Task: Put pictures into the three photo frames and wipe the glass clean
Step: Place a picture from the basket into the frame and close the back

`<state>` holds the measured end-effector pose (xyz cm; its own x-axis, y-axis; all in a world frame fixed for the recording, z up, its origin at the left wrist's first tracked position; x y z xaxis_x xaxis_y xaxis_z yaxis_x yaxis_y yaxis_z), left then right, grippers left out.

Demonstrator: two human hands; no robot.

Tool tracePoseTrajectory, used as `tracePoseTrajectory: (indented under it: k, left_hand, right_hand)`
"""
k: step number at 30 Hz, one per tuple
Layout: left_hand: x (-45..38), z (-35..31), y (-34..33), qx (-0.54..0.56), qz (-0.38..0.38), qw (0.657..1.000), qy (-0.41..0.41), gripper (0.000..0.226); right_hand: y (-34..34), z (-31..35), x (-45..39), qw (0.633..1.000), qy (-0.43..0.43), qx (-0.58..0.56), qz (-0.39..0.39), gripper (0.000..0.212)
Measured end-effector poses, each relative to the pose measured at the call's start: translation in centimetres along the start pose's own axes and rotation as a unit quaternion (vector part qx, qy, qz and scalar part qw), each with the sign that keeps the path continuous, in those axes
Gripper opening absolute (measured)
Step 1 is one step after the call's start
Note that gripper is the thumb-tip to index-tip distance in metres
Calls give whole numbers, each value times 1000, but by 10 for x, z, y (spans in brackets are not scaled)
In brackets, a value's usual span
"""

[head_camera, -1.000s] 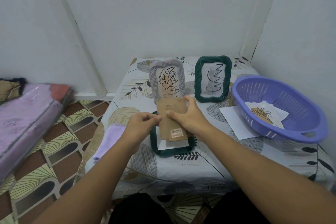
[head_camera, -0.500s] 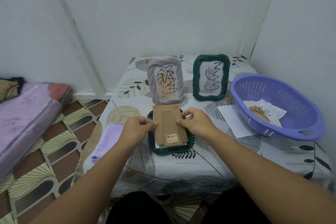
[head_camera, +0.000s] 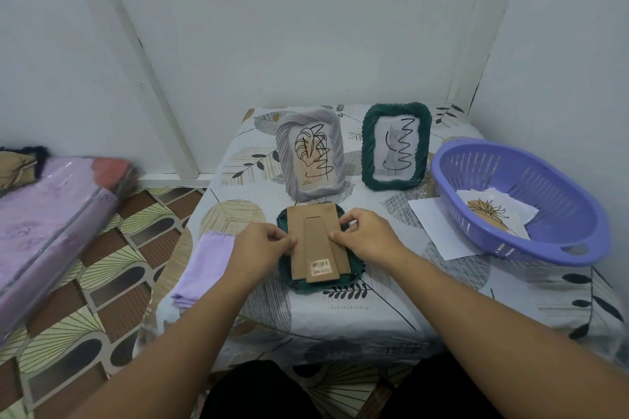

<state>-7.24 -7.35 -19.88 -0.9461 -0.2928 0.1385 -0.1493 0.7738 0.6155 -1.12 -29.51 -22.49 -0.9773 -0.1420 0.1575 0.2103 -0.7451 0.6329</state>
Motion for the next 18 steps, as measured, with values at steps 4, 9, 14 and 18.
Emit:
tracePoseTrajectory:
  k: [4, 9, 14, 18]
  left_hand:
    - [-1, 2, 0, -21, -9, 1000, -4, 13]
    - [-3, 3, 0, -51, -14, 999, -5, 14]
    - [-3, 4, -1, -52, -11, 999, -1, 15]
    - [-5, 4, 0, -57, -14, 998, -3, 20]
  right_hand:
    - [-1, 0, -1, 1000, 6, 16, -2, 28]
    - [-1, 2, -2, 998, 12, 56, -6, 26]
    - [-4, 0, -5, 997, 21, 68, -6, 29]
    - [-4, -3, -8, 998, 25, 51, -11, 31]
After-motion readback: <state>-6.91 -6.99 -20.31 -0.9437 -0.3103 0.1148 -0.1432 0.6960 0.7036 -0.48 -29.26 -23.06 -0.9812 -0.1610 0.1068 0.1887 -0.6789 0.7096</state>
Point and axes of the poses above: each hand's wrist, its own x-axis away from the middle knuckle, its own y-axis out of the back of the hand, z = x × y, the point moved 10 cm from there along -x, towards the middle knuckle, and after that the axes turned 3 degrees about y, right-handed, at the moved point
